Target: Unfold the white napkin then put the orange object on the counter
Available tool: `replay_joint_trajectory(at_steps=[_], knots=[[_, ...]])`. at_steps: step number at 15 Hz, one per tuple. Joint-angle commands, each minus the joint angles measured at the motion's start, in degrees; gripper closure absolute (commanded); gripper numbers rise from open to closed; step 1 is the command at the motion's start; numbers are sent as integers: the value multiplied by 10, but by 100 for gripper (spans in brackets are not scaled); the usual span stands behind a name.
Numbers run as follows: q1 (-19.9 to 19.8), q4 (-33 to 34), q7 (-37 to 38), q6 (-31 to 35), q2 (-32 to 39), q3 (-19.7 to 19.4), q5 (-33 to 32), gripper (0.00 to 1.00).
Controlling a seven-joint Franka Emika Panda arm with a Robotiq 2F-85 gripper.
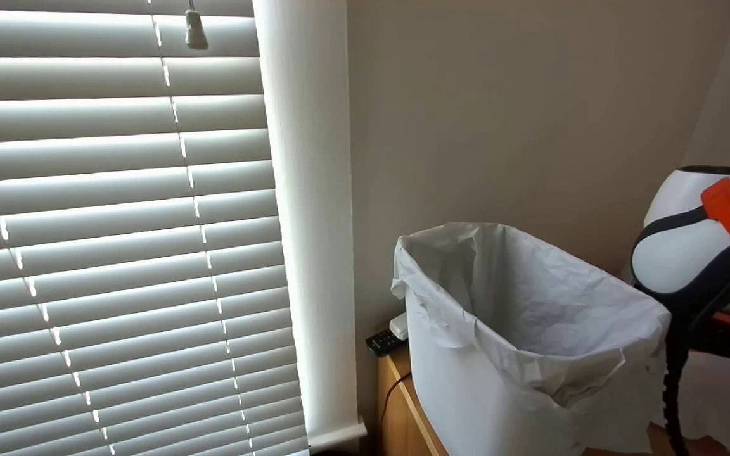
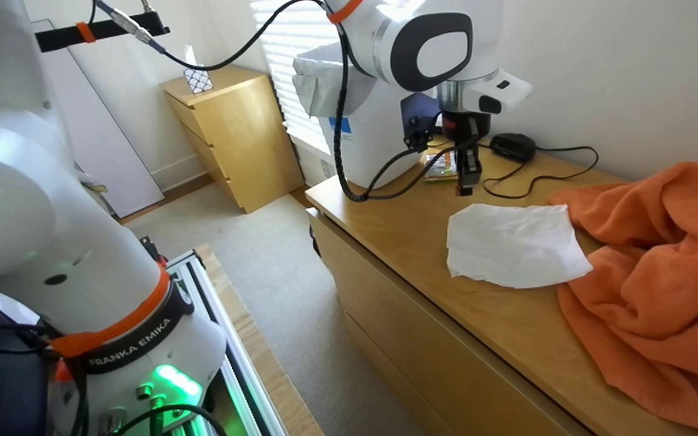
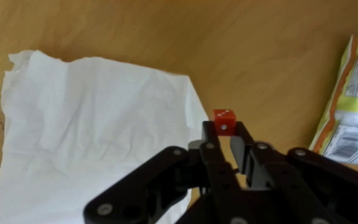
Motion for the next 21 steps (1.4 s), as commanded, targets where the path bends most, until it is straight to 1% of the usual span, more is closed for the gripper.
replay_joint_trajectory(at_steps=[1,2,6,11,12,13,14,16,19,21], knots=[[9,-37,-34,2,-13,13,-6,96],[8,-41,-44,13,-10,15,-6,96],[12,-60,-63,22,-4,20,-12,96],[15,-72,-55,22,-3,7,-29,96],[15,-73,-55,22,-4,5,-32,90],[15,-74,-55,21,-3,4,-34,70],[15,-75,-55,21,-2,3,-36,57],[13,-77,-57,21,-4,2,-38,44],[10,-79,-61,21,-7,1,-36,32],[9,-79,-62,22,-7,1,-35,30]])
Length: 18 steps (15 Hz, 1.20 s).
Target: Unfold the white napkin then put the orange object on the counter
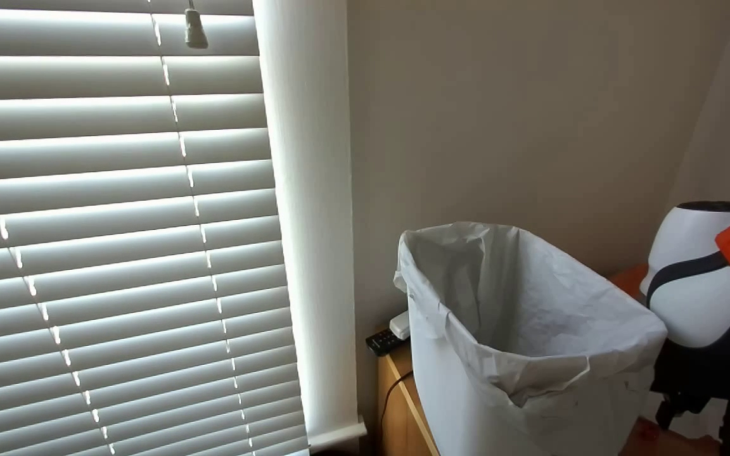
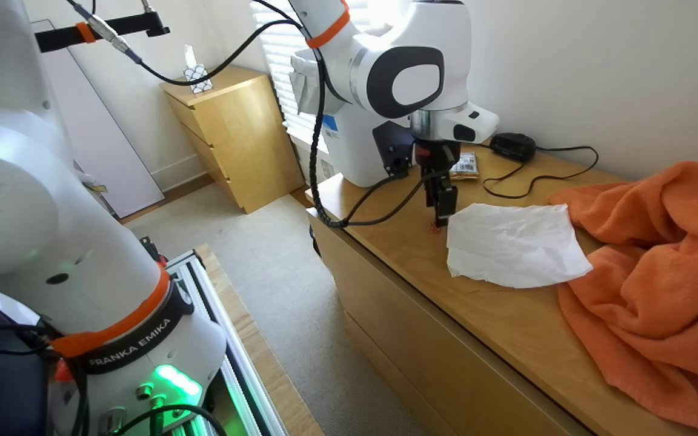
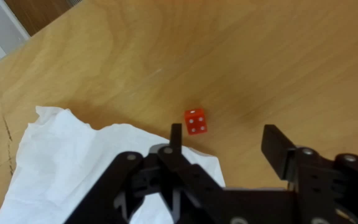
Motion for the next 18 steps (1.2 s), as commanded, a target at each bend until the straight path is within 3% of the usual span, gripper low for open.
replay_joint_trajectory(at_steps=[1,2,3,4,10,12,18], knots=[[-1,-16,-6,12,-8,-5,-6,25],[-1,-18,-5,11,-12,-6,-7,9],[-1,-20,-4,9,-19,-9,-8,2],[0,-24,-2,5,-29,-13,-13,0],[-10,-63,1,-24,-125,-42,-70,0],[-14,-76,26,-37,-162,-55,-128,0],[-64,-97,51,-96,-259,-30,-169,0]])
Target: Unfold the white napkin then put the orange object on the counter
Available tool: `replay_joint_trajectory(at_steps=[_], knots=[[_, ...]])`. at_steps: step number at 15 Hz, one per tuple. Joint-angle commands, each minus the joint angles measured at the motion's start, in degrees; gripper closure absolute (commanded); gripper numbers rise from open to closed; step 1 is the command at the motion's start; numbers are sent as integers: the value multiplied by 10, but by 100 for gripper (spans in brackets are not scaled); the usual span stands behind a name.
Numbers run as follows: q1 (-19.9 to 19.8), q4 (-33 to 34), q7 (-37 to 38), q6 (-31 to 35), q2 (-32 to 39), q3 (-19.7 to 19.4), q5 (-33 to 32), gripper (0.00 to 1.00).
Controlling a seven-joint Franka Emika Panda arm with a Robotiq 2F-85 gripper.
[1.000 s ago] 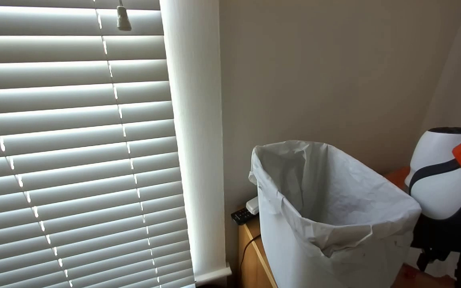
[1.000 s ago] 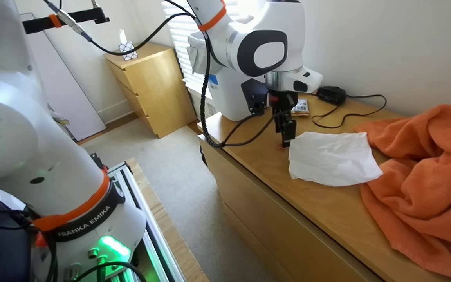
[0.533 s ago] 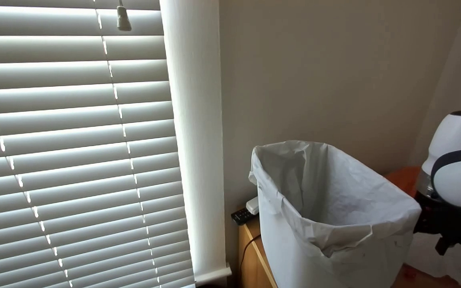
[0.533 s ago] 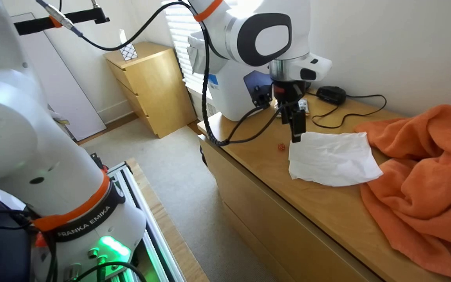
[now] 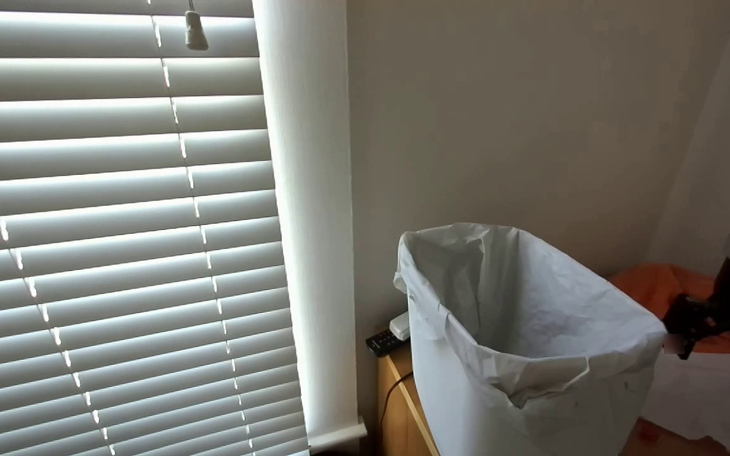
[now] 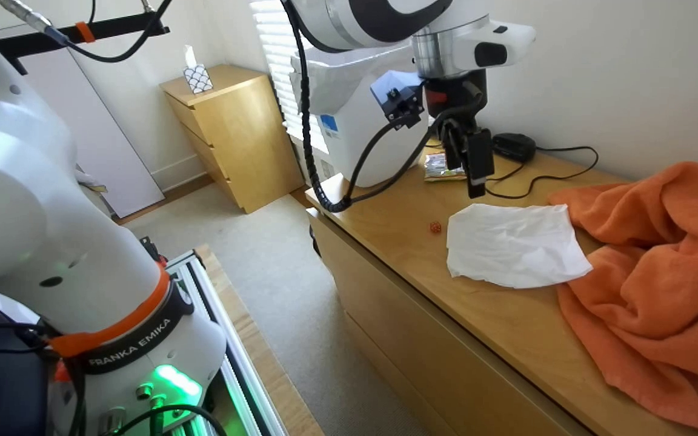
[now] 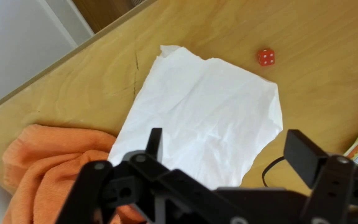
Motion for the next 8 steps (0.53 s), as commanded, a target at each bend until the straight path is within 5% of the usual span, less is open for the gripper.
replay_joint_trajectory(at_steps=[1,8], knots=[[-33,-30,27,-42,-71,24,-18,0],[-56,-22,12,-43,-77,47,2,0]])
